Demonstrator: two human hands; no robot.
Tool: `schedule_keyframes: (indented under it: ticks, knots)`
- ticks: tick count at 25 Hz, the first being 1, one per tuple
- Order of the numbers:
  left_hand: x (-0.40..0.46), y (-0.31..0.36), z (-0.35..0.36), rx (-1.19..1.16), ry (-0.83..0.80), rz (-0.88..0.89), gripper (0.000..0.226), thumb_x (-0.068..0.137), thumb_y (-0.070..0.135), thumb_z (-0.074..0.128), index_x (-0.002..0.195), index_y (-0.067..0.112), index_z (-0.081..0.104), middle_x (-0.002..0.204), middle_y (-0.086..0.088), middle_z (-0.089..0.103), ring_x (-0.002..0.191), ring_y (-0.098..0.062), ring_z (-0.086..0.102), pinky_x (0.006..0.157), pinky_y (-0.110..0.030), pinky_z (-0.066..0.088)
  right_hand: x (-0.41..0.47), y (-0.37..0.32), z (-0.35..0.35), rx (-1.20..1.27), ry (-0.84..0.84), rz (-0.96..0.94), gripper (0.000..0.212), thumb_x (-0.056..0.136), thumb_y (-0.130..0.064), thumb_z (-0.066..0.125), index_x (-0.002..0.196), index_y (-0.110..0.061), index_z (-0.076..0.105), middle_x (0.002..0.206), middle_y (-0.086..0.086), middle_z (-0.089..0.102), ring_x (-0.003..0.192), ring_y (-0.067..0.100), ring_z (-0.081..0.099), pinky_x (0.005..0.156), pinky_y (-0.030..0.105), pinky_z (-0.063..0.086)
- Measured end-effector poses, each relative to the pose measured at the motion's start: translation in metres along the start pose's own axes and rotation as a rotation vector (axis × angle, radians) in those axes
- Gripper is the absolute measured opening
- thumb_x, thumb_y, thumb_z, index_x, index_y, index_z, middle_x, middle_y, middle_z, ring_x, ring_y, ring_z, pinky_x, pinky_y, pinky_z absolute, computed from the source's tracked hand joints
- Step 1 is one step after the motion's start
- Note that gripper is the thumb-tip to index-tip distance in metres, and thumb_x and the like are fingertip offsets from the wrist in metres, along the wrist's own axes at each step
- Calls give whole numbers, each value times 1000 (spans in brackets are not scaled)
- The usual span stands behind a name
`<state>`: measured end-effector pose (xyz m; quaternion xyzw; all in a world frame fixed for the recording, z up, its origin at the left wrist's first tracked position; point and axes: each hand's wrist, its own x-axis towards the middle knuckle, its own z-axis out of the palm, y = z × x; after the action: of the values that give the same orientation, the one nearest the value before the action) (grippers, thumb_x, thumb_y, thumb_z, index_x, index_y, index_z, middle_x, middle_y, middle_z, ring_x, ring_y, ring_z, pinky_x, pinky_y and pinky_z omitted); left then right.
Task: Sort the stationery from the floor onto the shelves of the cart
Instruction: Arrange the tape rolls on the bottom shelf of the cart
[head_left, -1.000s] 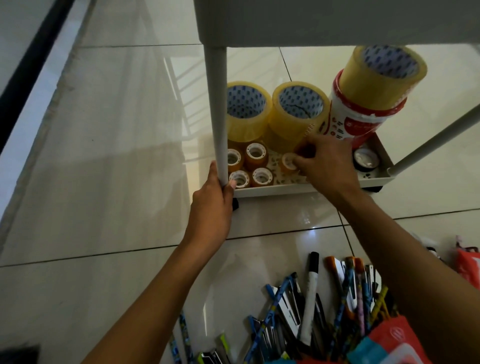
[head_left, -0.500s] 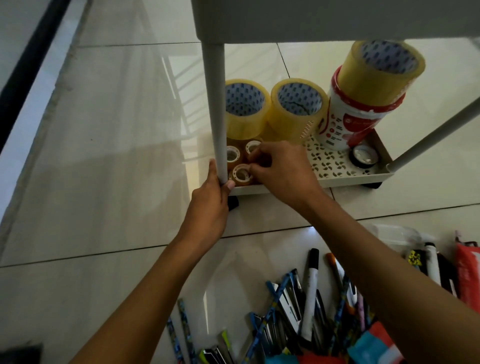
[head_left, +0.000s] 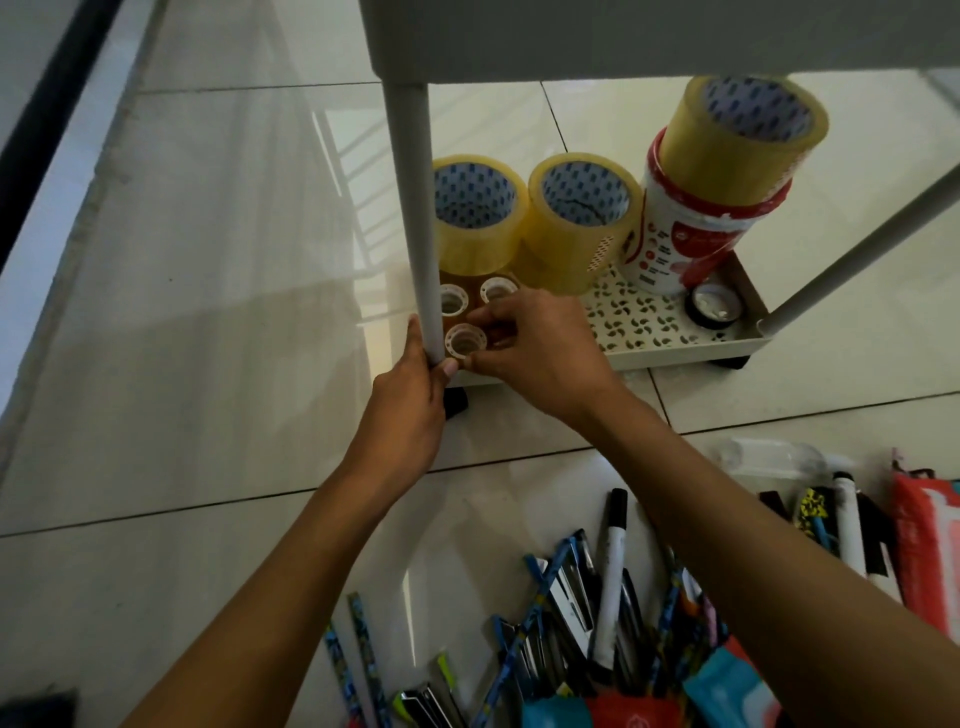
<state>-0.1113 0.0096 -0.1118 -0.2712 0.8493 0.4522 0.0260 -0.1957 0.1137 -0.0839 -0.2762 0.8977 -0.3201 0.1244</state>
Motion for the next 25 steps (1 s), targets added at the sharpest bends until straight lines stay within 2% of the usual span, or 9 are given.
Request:
schedule_keyframes:
  ticks: [5,7,10,11,15,19,20,23,25]
  knots:
    - [-3,2,1,3,23,18,48,102,30,36,147,17,26,134,-6,55,113,-17,54,80,-21,36,-6,-1,-1,16,31,-18,35,78,-24,76,111,-14,69,106,2,71,94,10,65,86,28,53]
    - [-7,2,-2,-4,25,33,46,102,30,37,146,20,28,135,-4,54,109,-13,52,81,-22,35,-15,-1,-7,77,88,8,29,82,-24,72,110,-14,69,103,-1,71,90,7,64,83,24,53]
    - [-13,2,-7,-18,20,15,45,101,29,41,145,22,33,139,-2,51,118,-17,51,85,-24,36,-40,2,-20,191,123,120,16,87,-22,67,103,-18,68,93,-8,67,80,-1,61,74,14,50]
    - [-17,1,-10,-24,28,12,45,101,30,43,144,23,35,140,-1,51,120,-18,51,86,-25,36,-51,4,-24,243,116,160,14,88,-21,67,102,-19,69,90,-9,67,79,-1,61,75,15,52]
    - [-49,-6,-13,-115,96,36,44,97,29,51,140,23,43,138,0,53,121,-18,52,96,-27,40,-115,10,-48,439,122,322,11,86,-11,66,96,-11,71,86,4,71,84,20,68,82,38,58]
    - [-110,-11,11,-209,-12,155,26,96,24,53,122,23,60,117,6,63,107,-15,61,98,-39,49,-200,17,-81,489,145,449,9,87,-9,65,93,-12,71,84,11,72,76,18,68,76,34,56]
    - [-126,-8,21,-215,-75,193,23,96,23,53,117,23,62,113,7,65,105,-14,62,95,-37,50,-222,20,-90,474,159,476,10,87,-10,64,94,-12,71,85,11,72,74,15,66,74,33,56]
    - [-175,6,49,-162,-261,279,19,96,21,53,110,23,66,104,11,67,96,2,61,80,-14,47,-287,30,-114,453,195,557,9,88,-11,64,93,-13,71,82,7,72,73,12,66,71,31,56]
    - [-200,16,68,-134,-348,347,18,95,20,55,106,26,67,99,15,68,88,9,61,72,-6,44,-327,45,-121,505,264,609,8,89,-10,64,93,-13,71,79,5,71,73,13,66,71,31,55]
